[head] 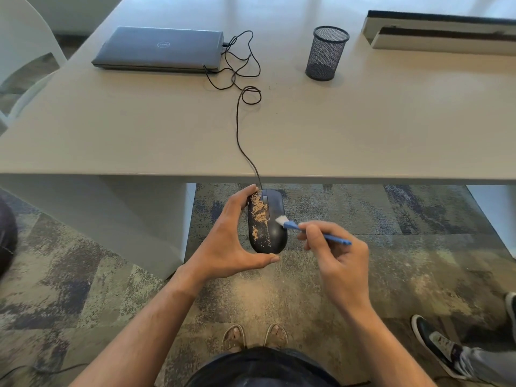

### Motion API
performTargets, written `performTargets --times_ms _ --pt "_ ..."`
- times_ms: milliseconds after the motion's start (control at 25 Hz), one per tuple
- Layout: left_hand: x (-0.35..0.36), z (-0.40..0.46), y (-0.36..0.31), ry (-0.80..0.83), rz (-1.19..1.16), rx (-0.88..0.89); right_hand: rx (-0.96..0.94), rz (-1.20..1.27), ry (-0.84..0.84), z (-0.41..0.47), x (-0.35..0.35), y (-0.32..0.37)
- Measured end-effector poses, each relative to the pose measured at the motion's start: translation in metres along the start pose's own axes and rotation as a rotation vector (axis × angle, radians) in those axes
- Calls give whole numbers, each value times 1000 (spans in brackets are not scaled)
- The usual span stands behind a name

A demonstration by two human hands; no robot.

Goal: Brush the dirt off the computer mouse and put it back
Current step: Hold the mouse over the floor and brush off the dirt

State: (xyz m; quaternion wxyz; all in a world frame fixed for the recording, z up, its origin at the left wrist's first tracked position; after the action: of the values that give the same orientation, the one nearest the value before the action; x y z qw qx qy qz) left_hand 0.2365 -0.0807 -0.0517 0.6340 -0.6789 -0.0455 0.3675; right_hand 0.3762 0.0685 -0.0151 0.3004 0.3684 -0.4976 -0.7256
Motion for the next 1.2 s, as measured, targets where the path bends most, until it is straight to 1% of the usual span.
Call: performTargets --times_ms 280,400,520,600,680,880,1080,1200 --pt "-2 7 -2 -14 2 15 -44 -72 -10 -41 3 -2" --pt "-2 7 -2 2 13 6 -38 -31 21 -39 3 2" --pt "-1 5 -5 15 33 2 -63 18 -13 -23 -6 11" --pt "0 4 -8 22 40 3 -35 32 -51 -5 -10 14" --pt "1 3 -10 27 46 8 14 28 -51 12 -8 15" --pt "2 1 -16 25 72 28 63 -18 15 41 9 17" --pt "1 1 -17 28 75 32 117 -57 115 59 15 19" --pt "1 0 -15 32 77 22 166 -55 88 56 8 16"
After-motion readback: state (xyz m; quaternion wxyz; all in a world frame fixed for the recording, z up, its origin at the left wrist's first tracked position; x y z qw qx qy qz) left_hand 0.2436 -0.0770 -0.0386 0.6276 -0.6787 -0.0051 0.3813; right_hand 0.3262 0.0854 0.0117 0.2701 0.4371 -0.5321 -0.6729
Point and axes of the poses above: each hand's wrist, its own z-axis towards the middle knuckle, its own x-axis out of the palm, y = z × x, the point moved 5 cm from there along z, towards the middle knuckle, and after that the axes turned 7 degrees about y, right-handed, at the moved point
